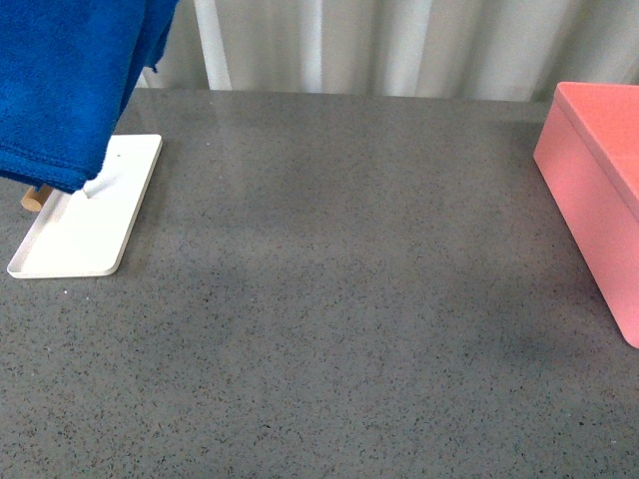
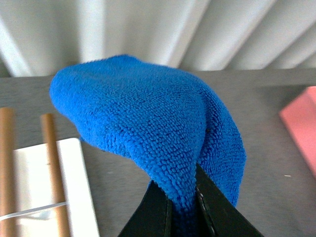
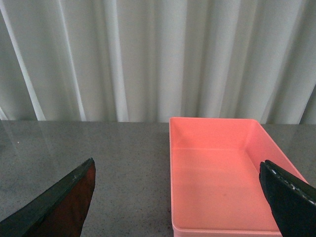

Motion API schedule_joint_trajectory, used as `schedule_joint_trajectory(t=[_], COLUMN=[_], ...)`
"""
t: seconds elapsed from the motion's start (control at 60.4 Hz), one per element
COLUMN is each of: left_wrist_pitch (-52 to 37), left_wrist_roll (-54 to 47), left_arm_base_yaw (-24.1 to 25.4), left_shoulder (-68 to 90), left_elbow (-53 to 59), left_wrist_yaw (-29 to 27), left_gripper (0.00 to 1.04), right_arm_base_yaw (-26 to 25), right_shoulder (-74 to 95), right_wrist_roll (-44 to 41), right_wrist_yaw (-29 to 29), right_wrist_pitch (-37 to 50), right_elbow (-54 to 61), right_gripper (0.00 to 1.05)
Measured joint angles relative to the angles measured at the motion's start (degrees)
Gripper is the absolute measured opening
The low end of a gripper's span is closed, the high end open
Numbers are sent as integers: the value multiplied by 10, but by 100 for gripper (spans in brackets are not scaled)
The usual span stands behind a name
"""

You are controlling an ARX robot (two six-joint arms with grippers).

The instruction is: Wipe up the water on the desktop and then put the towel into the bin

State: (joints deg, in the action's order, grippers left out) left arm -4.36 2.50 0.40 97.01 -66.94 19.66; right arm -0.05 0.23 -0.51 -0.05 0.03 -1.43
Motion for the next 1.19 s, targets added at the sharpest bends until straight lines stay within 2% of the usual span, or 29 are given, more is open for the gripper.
schedule_joint_trajectory(t=[0.083, 0.182, 0.315, 0.447, 0.646, 0.713, 0.729, 0.762, 0.812, 0.862, 0.944, 1.077, 1.193], left_wrist_pitch=[-55, -121, -146, -156, -156, -156, -156, -156, -156, -156, -156, -156, -156], left_wrist_roll=[54, 130, 176, 184, 183, 183, 183, 183, 183, 183, 183, 183, 183], left_arm_base_yaw=[-18, -50, -95, -136, -140, -139, -139, -140, -141, -141, -140, -140, -140], left_shoulder=[-43, -90, -121, -128, -129, -129, -129, -130, -130, -130, -132, -132, -132], left_elbow=[49, 108, 152, 172, 174, 174, 174, 174, 174, 175, 176, 176, 176], left_wrist_yaw=[74, 130, 130, 77, 62, 60, 60, 60, 62, 62, 62, 61, 61], left_gripper=[5, 5, 5, 5, 5, 5, 5, 5, 5, 5, 5, 5, 5], right_arm_base_yaw=[0, 0, 0, 0, 0, -34, -42, -49, -64, -66, -62, -27, 23], right_shoulder=[0, 0, 0, 0, 1, 123, 155, 198, 299, 381, 474, 612, 736], right_wrist_roll=[0, 0, 0, 0, 0, 41, 44, 44, 32, -1, -44, -94, -100], right_wrist_yaw=[0, 0, 0, 0, 0, -101, -120, -145, -227, -288, -343, -385, -433], right_wrist_pitch=[0, 0, 0, 0, -2, -174, -195, -201, -202, -170, -148, -90, 26], right_elbow=[0, 0, 0, 0, 0, -76, -91, -105, -146, -176, -214, -268, -322], right_gripper=[98, 98, 98, 98, 98, 98, 98, 98, 98, 98, 98, 98, 98])
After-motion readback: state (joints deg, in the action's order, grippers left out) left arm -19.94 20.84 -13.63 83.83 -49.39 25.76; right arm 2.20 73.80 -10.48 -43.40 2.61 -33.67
